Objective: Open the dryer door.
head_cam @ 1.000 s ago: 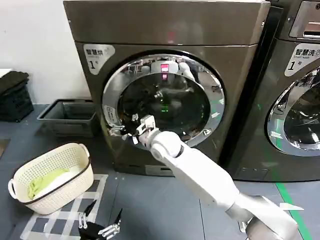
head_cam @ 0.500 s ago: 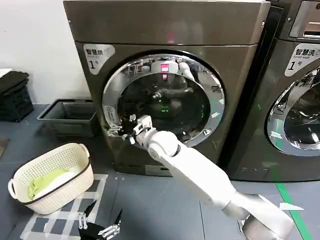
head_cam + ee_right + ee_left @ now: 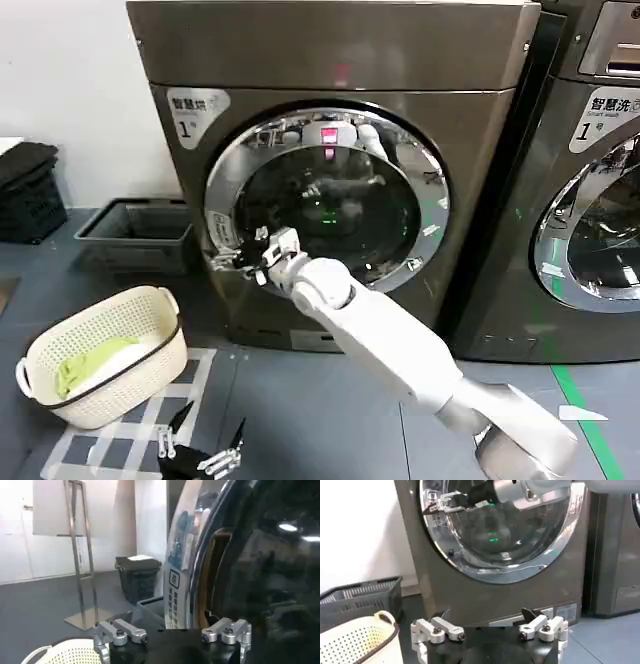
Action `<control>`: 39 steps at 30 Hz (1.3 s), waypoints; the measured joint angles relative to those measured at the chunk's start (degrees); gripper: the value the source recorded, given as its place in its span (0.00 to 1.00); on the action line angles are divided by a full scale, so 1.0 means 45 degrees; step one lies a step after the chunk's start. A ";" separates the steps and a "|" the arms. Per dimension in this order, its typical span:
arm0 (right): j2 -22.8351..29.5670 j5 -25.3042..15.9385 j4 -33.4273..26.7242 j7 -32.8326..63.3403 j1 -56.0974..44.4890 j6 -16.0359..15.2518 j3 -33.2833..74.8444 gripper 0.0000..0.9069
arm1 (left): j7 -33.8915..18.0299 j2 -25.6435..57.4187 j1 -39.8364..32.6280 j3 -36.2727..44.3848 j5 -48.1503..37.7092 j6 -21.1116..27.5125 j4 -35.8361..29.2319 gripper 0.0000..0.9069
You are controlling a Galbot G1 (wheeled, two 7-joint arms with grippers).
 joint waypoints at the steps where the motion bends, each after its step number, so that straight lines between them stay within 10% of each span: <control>1: 0.0006 -0.0017 -0.0028 -0.0038 0.0001 0.0009 0.0005 1.00 | 0.0000 -0.0002 -0.0001 0.0001 0.0000 -0.0002 0.0001 1.00; 39: 0.0309 -0.0384 -0.0735 -0.1295 0.0173 0.0264 0.0049 1.00 | -0.0017 -0.0012 -0.0006 0.0213 0.0079 -0.0032 0.0075 1.00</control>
